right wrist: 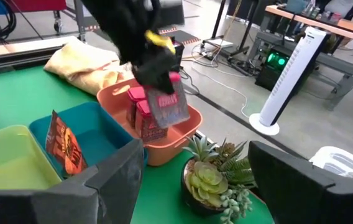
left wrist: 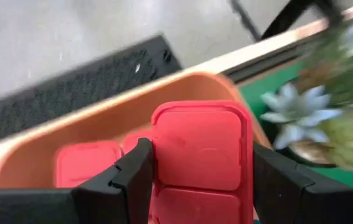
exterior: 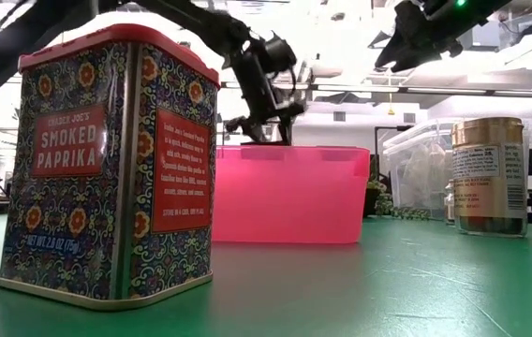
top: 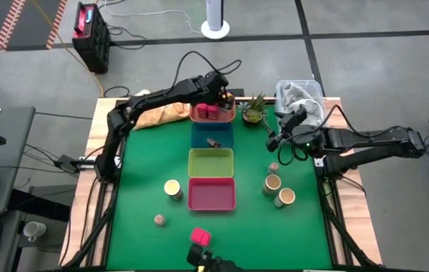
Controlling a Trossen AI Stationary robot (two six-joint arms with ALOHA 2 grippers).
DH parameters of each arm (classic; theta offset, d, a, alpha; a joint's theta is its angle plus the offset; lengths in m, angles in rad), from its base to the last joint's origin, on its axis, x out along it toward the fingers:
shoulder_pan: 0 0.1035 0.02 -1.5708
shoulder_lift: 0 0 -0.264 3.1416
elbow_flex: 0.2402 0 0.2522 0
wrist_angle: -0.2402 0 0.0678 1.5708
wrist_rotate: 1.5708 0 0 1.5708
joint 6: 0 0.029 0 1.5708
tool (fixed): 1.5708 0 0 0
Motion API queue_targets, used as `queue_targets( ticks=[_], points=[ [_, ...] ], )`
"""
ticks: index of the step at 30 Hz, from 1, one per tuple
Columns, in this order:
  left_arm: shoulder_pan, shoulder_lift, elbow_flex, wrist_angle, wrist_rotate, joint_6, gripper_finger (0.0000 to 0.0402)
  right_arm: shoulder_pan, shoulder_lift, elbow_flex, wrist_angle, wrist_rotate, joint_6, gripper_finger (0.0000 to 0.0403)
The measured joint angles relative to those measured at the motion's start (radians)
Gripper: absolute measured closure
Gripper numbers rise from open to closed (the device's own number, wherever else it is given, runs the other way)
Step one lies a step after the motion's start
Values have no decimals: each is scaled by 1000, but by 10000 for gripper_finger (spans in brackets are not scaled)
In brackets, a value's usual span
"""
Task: Sort spices by type
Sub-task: Put the top red seasoning can into the orange bin
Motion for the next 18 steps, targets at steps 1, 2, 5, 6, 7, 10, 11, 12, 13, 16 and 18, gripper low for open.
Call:
queue_targets(
  ticks=[1, 2, 5, 6, 7, 10, 11, 12, 13, 16, 18],
  points=[
    [2, 19, 0, -4, 8, -9, 193, 1, 0, 0, 0, 0, 1, 88],
    [2, 35, -1, 0, 10, -14, 193, 4, 0, 0, -1, -1, 2, 88],
    [-1, 75, -1, 30, -3, 5, 193, 20, 0, 0, -9, -4, 4, 88],
    [-2, 83, 6, 28, -13, 13, 193, 29, 0, 0, -10, -5, 7, 88],
    [-2, 84, 11, 32, -22, 16, 193, 35, 0, 0, -11, -6, 7, 88],
    [0, 80, 14, 35, -39, 18, 193, 55, 0, 0, -10, -9, 5, 88],
    [1, 80, 14, 35, -43, 25, 193, 58, 0, 0, -7, -9, -2, 88],
    [1, 80, 14, 32, -47, 34, 193, 60, 0, 0, -3, -10, -7, 88],
    [-1, 80, 14, 23, -48, 38, 193, 59, 0, 0, 0, -10, -11, 88],
    [-4, 81, 14, 10, -44, 45, 193, 57, 0, 0, 2, -10, -14, 88],
    [-4, 81, 14, 5, -41, 62, 193, 57, 0, 0, 2, -10, -14, 88]
  ],
)
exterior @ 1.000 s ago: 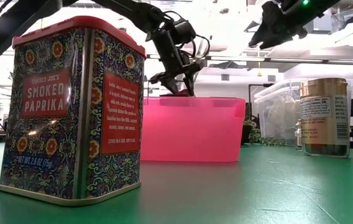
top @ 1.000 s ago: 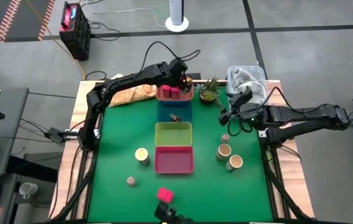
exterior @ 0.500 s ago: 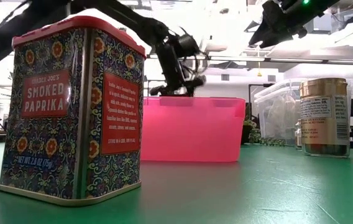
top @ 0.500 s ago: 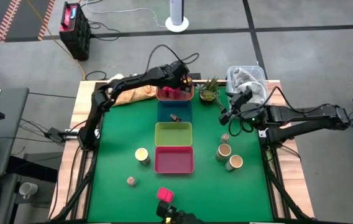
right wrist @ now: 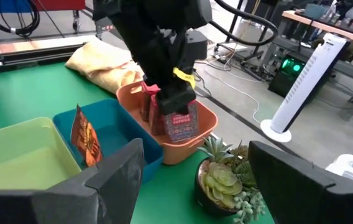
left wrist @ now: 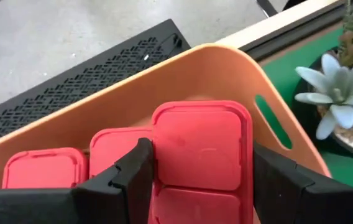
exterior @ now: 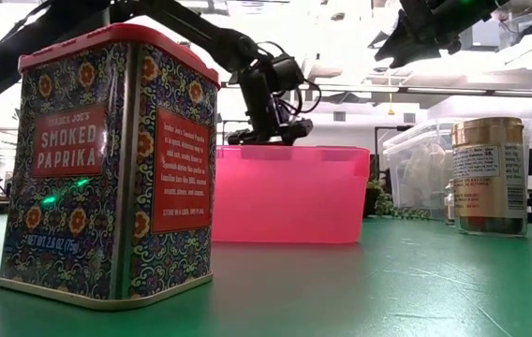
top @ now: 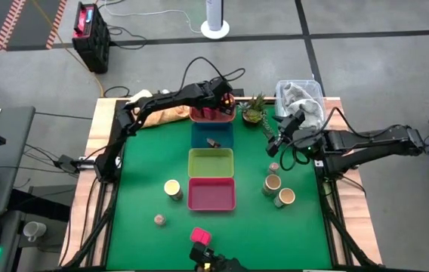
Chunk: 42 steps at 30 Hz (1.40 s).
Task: Sort spices by type
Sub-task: Put the top red seasoning can into the orange bin, then put the red seasoning can into the orange bin
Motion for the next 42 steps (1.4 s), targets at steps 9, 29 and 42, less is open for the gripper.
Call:
queue_targets(
  ticks=[9, 29, 42],
  points=[
    [-9, 0, 0, 0, -3, 75, 131, 0, 0, 0, 0, 0, 4, 88],
    [-167, -141, 76, -170, 98, 694, 117, 40, -85, -1, -128, 11, 48, 88],
    [-475, -376, 56, -571, 323, 556, 137, 107, -161, -1, -184, 14, 112, 88]
  ],
)
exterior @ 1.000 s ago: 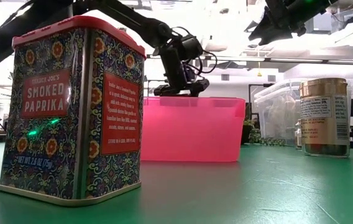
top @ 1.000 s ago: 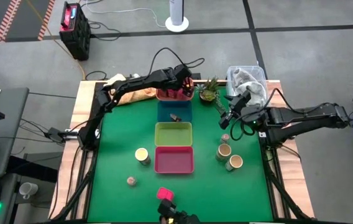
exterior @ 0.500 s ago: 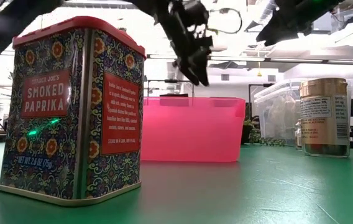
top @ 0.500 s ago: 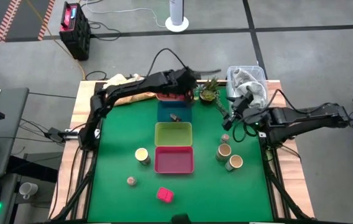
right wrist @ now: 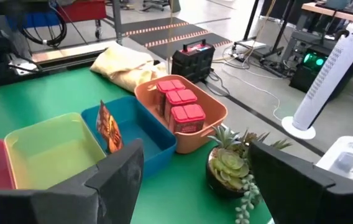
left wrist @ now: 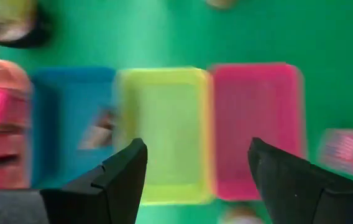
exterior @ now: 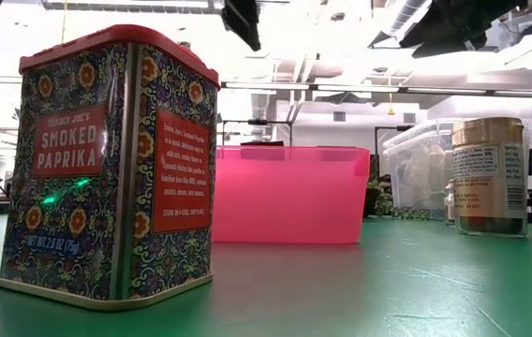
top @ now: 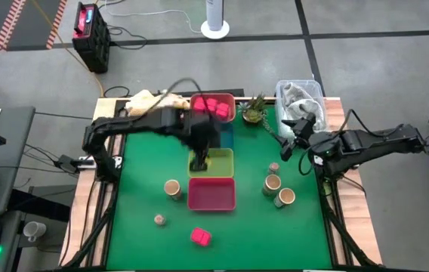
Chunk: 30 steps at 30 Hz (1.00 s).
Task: Sort spices by type
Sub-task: Put the red seasoning can into the orange bin
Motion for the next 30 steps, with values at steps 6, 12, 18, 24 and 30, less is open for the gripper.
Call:
queue_targets(
  ticks=[6, 12, 18, 24, 30],
  points=[
    [-200, 14, -2, -34, -59, -123, 137, -12, 18, 0, 11, 0, 0, 88],
    [-396, 71, -4, 39, -108, -199, 137, -19, 24, 0, 14, 0, -2, 88],
    [-517, 162, -2, 66, -170, -232, 137, -30, 23, 0, 11, 1, -2, 88],
    [-573, 250, -3, 58, -146, -262, 137, -36, 23, 0, 15, 1, 1, 88],
    [-597, 284, -3, 99, -136, -269, 137, -36, 23, 0, 15, 0, 1, 88]
  ],
)
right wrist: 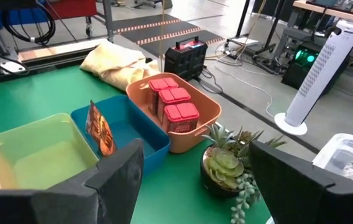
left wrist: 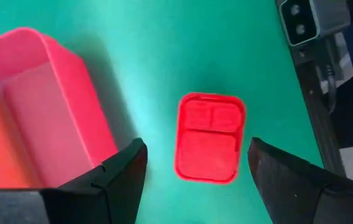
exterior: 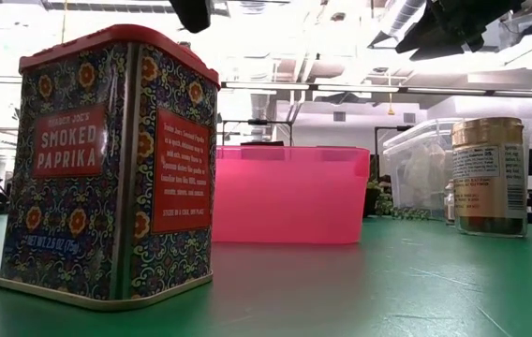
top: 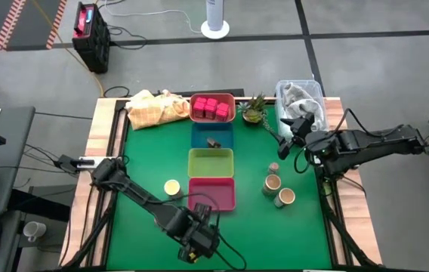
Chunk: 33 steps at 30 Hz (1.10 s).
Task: Sort spices by type
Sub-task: Put the red seasoning can into the orange bin
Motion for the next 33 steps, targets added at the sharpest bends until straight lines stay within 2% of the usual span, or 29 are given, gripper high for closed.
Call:
queue_targets(
  ticks=[7, 18, 33],
  points=[
    [-10, 22, 1, 57, 12, -8, 137, 0, 1, 0, 1, 0, 0, 88],
    [-14, 74, 0, 47, 46, 20, 137, 0, 2, 0, 0, 0, -1, 88],
    [-14, 76, 0, 64, -52, 48, 137, 0, 2, 0, 0, 0, -2, 88]
  ],
)
